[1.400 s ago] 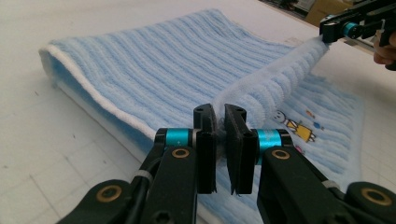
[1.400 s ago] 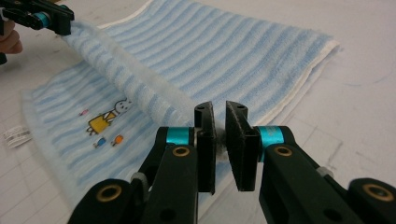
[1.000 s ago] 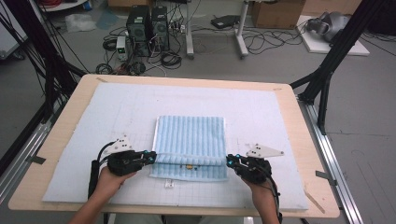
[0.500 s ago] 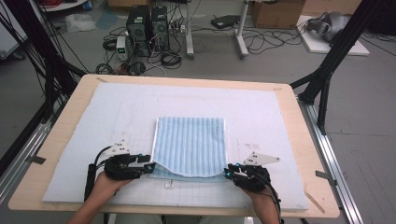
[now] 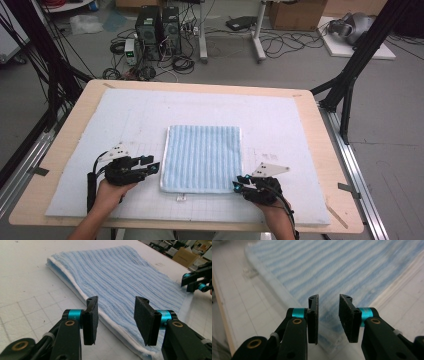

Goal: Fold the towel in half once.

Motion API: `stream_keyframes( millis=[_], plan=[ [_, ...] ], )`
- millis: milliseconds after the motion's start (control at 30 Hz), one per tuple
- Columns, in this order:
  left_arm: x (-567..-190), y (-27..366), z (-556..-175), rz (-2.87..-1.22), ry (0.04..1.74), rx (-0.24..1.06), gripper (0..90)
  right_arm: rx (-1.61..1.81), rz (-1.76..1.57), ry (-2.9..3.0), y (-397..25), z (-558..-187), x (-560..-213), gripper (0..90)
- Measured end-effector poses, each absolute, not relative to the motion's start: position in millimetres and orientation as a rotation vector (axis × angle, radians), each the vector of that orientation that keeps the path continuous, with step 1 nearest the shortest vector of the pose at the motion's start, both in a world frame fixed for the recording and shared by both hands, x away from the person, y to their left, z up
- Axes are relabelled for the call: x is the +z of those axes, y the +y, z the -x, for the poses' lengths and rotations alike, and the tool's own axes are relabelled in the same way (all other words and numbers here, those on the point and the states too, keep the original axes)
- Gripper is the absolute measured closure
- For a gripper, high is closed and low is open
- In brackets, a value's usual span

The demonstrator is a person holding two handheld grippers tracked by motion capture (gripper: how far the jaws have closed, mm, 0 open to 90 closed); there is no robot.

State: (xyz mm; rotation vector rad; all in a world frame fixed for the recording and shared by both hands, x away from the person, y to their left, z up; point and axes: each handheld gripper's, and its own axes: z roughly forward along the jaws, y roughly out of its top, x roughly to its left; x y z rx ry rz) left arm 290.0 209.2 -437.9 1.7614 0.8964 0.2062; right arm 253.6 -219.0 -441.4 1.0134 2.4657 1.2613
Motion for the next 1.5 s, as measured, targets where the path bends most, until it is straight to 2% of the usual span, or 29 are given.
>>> stream_keyframes(
  millis=[133, 233, 467, 567, 700, 967, 1133, 1500],
  plan=[
    [-437.9, 207.2, -294.6, -1.786, 0.88, 0.232, 61.4, 1.197, -0.913, 2.554, -217.1, -253.1, -444.7, 74.2],
    [-436.8, 205.5, -300.4, -1.793, 0.878, 0.247, 66.9, 1.214, -0.898, 2.557, -216.8, -253.5, -442.5, 70.0],
    [-435.6, 197.9, -331.0, -1.788, 0.922, 0.269, 70.7, 1.354, -0.906, 2.455, -220.6, -264.5, -432.6, 63.5],
    [-436.7, 192.5, -346.2, -1.777, 0.945, 0.287, 77.7, 1.361, -0.925, 2.432, -224.1, -271.8, -432.7, 62.7],
    [-438.0, 183.0, -363.5, -1.802, 0.962, 0.295, 80.7, 1.362, -0.946, 2.416, -226.3, -280.6, -433.9, 62.7],
    [-444.0, 163.5, -405.6, -1.87, 1.028, 0.31, 82.0, 1.341, -0.972, 2.414, -221.9, -298.9, -436.3, 61.8],
    [-451.7, 156.6, -417.0, -1.92, 1.078, 0.327, 82.0, 1.294, -1.037, 2.363, -221.9, -313.3, -436.0, 62.0],
    [-451.5, 153.1, -418.1, -1.937, 1.083, 0.372, 82.0, 1.129, -1.139, 2.309, -198.5, -387.1, -439.1, 68.2]
  ],
)
